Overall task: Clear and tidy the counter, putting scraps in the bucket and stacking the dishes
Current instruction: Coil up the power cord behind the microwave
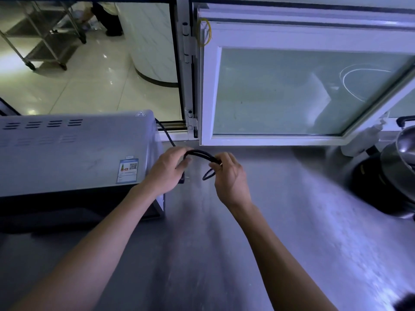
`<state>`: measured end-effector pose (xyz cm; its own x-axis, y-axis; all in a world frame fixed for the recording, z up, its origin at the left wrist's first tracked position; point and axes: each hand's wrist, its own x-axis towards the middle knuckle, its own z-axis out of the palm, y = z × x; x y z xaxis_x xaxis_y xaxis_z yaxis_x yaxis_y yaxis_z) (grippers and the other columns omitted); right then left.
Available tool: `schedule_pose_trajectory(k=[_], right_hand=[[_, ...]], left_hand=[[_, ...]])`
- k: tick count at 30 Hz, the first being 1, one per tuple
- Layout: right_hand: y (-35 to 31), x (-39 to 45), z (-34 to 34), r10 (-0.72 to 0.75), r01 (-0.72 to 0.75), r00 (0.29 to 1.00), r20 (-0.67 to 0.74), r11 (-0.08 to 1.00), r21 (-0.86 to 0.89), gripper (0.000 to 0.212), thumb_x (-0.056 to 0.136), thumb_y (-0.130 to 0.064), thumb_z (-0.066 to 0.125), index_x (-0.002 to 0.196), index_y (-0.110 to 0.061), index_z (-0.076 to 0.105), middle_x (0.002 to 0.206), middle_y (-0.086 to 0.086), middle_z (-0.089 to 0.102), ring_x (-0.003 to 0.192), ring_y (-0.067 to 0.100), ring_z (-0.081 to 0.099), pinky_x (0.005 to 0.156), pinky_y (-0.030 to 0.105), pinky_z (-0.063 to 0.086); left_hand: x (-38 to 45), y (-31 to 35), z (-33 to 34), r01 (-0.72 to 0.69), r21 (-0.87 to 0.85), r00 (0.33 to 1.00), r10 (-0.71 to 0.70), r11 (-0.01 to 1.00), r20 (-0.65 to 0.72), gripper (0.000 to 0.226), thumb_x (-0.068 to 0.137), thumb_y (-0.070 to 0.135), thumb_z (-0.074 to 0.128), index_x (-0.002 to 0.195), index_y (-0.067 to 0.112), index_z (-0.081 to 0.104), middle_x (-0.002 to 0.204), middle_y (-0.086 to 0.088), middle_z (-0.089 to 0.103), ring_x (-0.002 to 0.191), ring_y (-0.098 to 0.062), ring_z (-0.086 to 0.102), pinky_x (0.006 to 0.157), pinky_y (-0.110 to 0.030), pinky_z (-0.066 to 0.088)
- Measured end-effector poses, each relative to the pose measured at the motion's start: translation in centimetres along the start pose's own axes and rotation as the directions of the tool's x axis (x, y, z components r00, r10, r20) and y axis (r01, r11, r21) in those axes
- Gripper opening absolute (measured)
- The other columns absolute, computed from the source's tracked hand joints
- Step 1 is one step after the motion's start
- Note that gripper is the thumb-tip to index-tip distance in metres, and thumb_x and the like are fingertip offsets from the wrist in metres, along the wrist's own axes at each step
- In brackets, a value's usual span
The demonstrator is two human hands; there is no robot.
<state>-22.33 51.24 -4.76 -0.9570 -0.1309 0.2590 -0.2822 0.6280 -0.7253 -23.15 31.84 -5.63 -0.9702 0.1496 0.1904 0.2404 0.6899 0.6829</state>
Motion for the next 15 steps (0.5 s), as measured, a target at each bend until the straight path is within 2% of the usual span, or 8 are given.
schedule_pose_trajectory(k=[2, 3, 6, 8, 9, 11, 12, 15], right_hand=[[0.1, 0.3, -0.1, 0.037, -0.035, 0.999, -0.025, 0.997, 0.064, 0.006, 0.098, -0.008, 0.056, 0.092, -0.008, 0.058, 0.084, -0.006, 0.05, 0.066, 0.011, 0.039, 0.061, 0.027, 0.027], [0.1, 0.4, -0.2, 0.06, -0.056, 0.998, -0.035, 0.993, 0.103, 0.007, 0.098, -0.007, 0.055, 0.091, -0.009, 0.057, 0.082, -0.005, 0.052, 0.067, 0.014, 0.042, 0.061, 0.029, 0.029], [-0.1, 1.2, -0.5, 0.17, -0.151, 0.984, -0.062, 0.959, 0.239, 0.009, 0.098, -0.009, 0.054, 0.09, -0.011, 0.058, 0.078, 0.0, 0.058, 0.073, 0.022, 0.052, 0.062, 0.028, 0.036], [-0.2, 1.8, -0.7, 0.22, -0.188, 0.972, -0.077, 0.935, 0.299, 0.01, 0.099, -0.012, 0.054, 0.091, -0.013, 0.059, 0.077, 0.0, 0.059, 0.074, 0.024, 0.054, 0.062, 0.027, 0.039], [-0.3, 2.2, -0.8, 0.236, -0.199, 0.968, -0.084, 0.927, 0.317, 0.01, 0.099, -0.014, 0.053, 0.091, -0.015, 0.059, 0.076, 0.0, 0.059, 0.075, 0.023, 0.054, 0.061, 0.027, 0.039], [-0.2, 2.9, -0.9, 0.255, -0.206, 0.962, -0.102, 0.916, 0.345, 0.012, 0.1, -0.018, 0.053, 0.091, -0.016, 0.06, 0.075, 0.0, 0.06, 0.074, 0.024, 0.055, 0.061, 0.028, 0.041], [-0.2, 3.2, -0.8, 0.261, -0.208, 0.96, -0.106, 0.911, 0.355, 0.012, 0.1, -0.019, 0.053, 0.091, -0.016, 0.061, 0.075, 0.001, 0.06, 0.073, 0.025, 0.054, 0.061, 0.03, 0.042], [-0.1, 3.8, -0.3, 0.302, -0.241, 0.949, -0.091, 0.882, 0.405, 0.016, 0.101, -0.022, 0.052, 0.087, -0.017, 0.059, 0.073, 0.008, 0.06, 0.07, 0.027, 0.052, 0.062, 0.034, 0.044]], left_hand=[[0.5, -0.1, 0.4, 0.057, -0.024, 0.998, -0.056, 0.998, 0.029, 0.028, 0.104, 0.022, 0.047, 0.132, 0.022, 0.052, 0.123, 0.01, 0.059, 0.112, 0.003, 0.053, 0.096, -0.019, 0.04], [0.7, -0.1, 0.6, 0.08, -0.023, 0.996, -0.079, 0.997, 0.034, 0.033, 0.104, 0.018, 0.046, 0.136, 0.023, 0.048, 0.133, 0.006, 0.055, 0.124, -0.006, 0.048, 0.103, -0.026, 0.038], [1.4, 0.4, 1.3, 0.077, 0.001, 0.996, -0.077, 0.997, 0.046, 0.055, 0.095, 0.002, 0.047, 0.144, 0.025, 0.039, 0.145, 0.003, 0.046, 0.134, -0.016, 0.042, 0.11, -0.042, 0.039], [1.6, 0.5, 1.6, 0.1, 0.001, 0.992, -0.1, 0.995, 0.075, 0.075, 0.087, -0.001, 0.052, 0.149, 0.033, 0.027, 0.154, 0.007, 0.035, 0.137, -0.02, 0.04, 0.11, -0.046, 0.038], [1.6, 0.3, 1.8, 0.118, 0.016, 0.988, -0.119, 0.993, 0.101, 0.084, 0.085, 0.003, 0.056, 0.151, 0.038, 0.021, 0.159, 0.009, 0.027, 0.143, -0.018, 0.033, 0.113, -0.048, 0.034], [1.6, -0.3, 1.9, 0.154, 0.05, 0.972, -0.16, 0.987, 0.172, 0.093, 0.083, 0.015, 0.065, 0.153, 0.044, 0.01, 0.164, 0.013, 0.011, 0.151, -0.008, 0.007, 0.119, -0.052, 0.02], [1.7, -0.6, 1.9, 0.14, 0.053, 0.971, -0.148, 0.989, 0.19, 0.094, 0.082, 0.023, 0.068, 0.153, 0.045, 0.01, 0.164, 0.013, 0.01, 0.151, -0.007, 0.004, 0.12, -0.054, 0.018], [2.2, -1.0, 1.6, -0.007, 0.095, 0.992, -0.005, 0.995, 0.129, 0.089, 0.078, 0.048, 0.073, 0.15, 0.044, 0.02, 0.154, 0.013, 0.032, 0.142, -0.014, 0.031, 0.113, -0.052, 0.032]])
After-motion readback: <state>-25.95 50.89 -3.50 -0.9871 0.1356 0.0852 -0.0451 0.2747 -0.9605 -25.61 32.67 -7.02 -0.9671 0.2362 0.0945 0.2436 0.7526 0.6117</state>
